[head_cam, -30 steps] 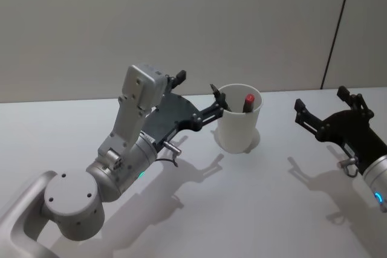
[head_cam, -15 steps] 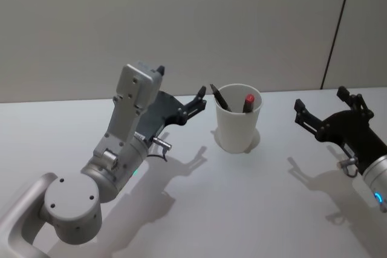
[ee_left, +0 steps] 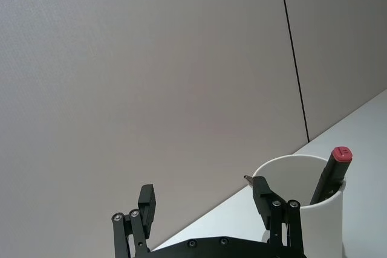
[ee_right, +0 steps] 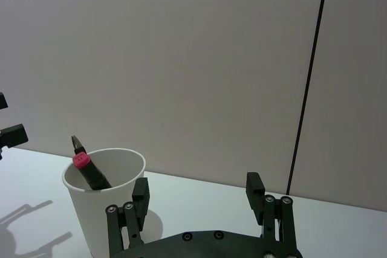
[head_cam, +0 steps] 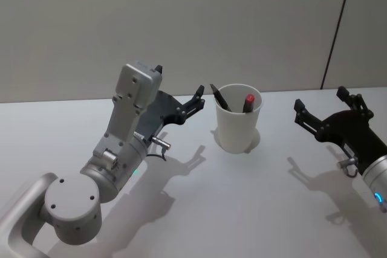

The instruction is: Place the pen into the pen holder.

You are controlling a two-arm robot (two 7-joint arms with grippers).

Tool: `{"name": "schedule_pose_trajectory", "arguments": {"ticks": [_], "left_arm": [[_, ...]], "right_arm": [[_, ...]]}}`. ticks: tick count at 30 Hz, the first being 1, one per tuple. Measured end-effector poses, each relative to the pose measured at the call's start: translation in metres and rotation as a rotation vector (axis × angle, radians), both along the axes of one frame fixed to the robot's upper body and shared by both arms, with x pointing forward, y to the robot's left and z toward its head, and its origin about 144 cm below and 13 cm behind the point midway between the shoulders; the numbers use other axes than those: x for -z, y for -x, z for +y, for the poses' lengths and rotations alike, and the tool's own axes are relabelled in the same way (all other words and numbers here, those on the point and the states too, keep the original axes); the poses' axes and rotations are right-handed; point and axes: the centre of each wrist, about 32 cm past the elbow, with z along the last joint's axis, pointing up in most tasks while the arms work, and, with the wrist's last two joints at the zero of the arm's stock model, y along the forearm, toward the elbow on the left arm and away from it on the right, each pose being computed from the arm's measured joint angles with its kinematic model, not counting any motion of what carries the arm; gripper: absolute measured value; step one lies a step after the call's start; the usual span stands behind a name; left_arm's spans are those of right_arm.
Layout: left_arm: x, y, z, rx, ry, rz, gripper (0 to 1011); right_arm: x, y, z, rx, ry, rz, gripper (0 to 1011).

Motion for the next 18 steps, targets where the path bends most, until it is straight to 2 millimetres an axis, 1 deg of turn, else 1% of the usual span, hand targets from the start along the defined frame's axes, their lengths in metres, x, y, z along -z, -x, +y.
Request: {"name": "schedule_pose_trajectory", "arguments": {"ticks": [18], "left_arm": [[-0.0002, -0.0002, 0.0002, 0.000, 0.001, -0.001, 1001]], "right_arm": [[0.0000, 0.0000, 0.0000, 0.000, 0.000, 0.000, 1001]]}}
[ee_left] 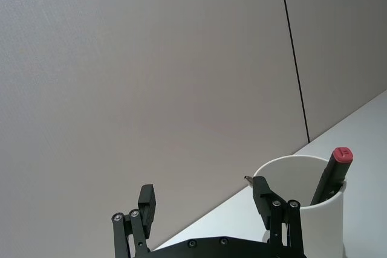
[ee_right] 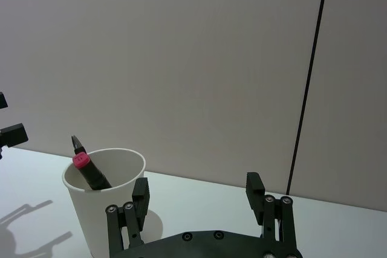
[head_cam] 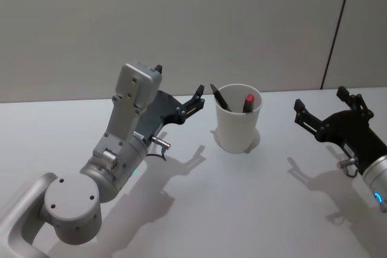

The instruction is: Place the pen into the pen holder.

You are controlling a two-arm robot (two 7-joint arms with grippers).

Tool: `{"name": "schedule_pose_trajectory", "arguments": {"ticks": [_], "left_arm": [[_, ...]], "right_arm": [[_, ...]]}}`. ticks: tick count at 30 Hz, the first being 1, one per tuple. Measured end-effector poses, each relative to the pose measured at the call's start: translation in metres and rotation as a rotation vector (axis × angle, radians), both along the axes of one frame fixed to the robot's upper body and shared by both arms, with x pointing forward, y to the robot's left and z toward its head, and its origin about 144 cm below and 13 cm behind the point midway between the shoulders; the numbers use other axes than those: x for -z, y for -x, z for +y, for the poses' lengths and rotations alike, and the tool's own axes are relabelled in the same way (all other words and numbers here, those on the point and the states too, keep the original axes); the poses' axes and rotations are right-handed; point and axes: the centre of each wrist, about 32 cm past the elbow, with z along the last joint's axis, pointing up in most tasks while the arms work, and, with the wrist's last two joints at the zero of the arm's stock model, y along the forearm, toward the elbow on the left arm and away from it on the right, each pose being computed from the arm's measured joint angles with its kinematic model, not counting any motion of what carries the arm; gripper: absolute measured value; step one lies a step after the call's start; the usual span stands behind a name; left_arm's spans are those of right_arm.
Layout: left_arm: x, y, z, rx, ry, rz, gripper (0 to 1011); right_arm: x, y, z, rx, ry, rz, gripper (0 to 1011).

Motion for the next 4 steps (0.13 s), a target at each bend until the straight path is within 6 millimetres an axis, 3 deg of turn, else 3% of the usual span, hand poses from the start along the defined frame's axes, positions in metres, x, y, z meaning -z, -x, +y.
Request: {"name": "schedule_pose_trajectory", "arguments": {"ticks": [4], "left_arm": [[0.0001, 0.0000, 0.0000, 0.000, 0.000, 0.000, 1001]], "right_arm": [[0.0000, 0.0000, 0.0000, 0.000, 0.000, 0.000, 1001]]}}
